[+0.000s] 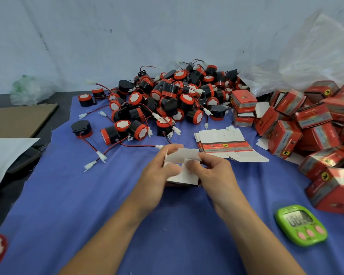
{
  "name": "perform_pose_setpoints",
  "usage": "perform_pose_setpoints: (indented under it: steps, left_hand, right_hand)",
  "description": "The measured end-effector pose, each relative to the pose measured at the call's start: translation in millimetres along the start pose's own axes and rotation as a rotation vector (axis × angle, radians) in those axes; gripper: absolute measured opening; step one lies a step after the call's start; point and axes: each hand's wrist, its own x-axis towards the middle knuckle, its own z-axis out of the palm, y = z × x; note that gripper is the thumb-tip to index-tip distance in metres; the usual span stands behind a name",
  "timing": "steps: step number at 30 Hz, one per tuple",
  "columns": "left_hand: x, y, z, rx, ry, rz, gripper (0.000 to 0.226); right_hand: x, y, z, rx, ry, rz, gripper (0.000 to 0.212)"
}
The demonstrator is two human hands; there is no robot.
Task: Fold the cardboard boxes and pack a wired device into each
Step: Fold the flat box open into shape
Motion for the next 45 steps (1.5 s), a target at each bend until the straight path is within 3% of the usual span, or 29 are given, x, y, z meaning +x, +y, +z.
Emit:
perform_pose_setpoints:
  steps: [2,5,11,21,28,30,33,38,40,42,45]
  left_hand:
    - [1.2,4.4,-9.6,-0.231,-0.094,0.006,0.044]
    - [3.9,12.8,-15.4,-0.343,-0.055,-0.089,0.04]
    - [8.8,5.6,-11.3,-0.268,-0.039,-0.11,0.032]
    - [11.4,-3.1,0.8,-0.027,0.119,-0.141,0.033]
    - [16.1,-3.8,-15.3,-0.038,0.177,-0.064,0.049]
    - [17.2,-4.5,-18.5,-0.02,0.152,-0.058,0.047]
    - [16.1,-5.7,-18.9,-0.012,0.126,-0.071,0.043]
    - [15.9,-8.5,-25.1,-0.061,0.006,-0.166,0.032]
    - [14.2,-8.0,-23.3,-0.088,-0.032,-0.177,0.032]
    - [14.5,-9.4,-19.2,-0.019,0.029,-0.125,0.025]
    - [14.1,-8.9,-14.1,-0.006,0.124,-0.087,0.039]
  right_hand:
    - [0.5,-2.5,-1.8,0.038,0.043,-0.016,0.022]
    - [-1.8,-7.9,-3.7,0.139,0.029,-0.027,0.024]
    - [-3.1,-8.2,-0.3,0.163,0.072,-0.046,0.024]
    - [-1.6,3.9,-5.0,-0.278,0.226,-0.103,0.017]
    - [-3.6,-8.6,-10.1,-0.319,-0.139,-0.074,0.019]
    - [-2.8,-6.7,-10.0,-0.29,-0.187,-0.059,0.042]
    - [0.3,-6.1,-7.5,-0.329,-0.093,-0.063,0.046]
    - [3.8,-3.9,-8.8,-0.292,-0.086,-0.004,0.012]
    - [2.9,-1.3,-8.0,-0.367,-0.001,-0.045,0.029]
    - [1.0,0.0,-4.7,-0.403,0.046,-0.078,0.03]
    - [-1.1,-1.5,-1.7,-0.415,0.077,-0.091,0.029]
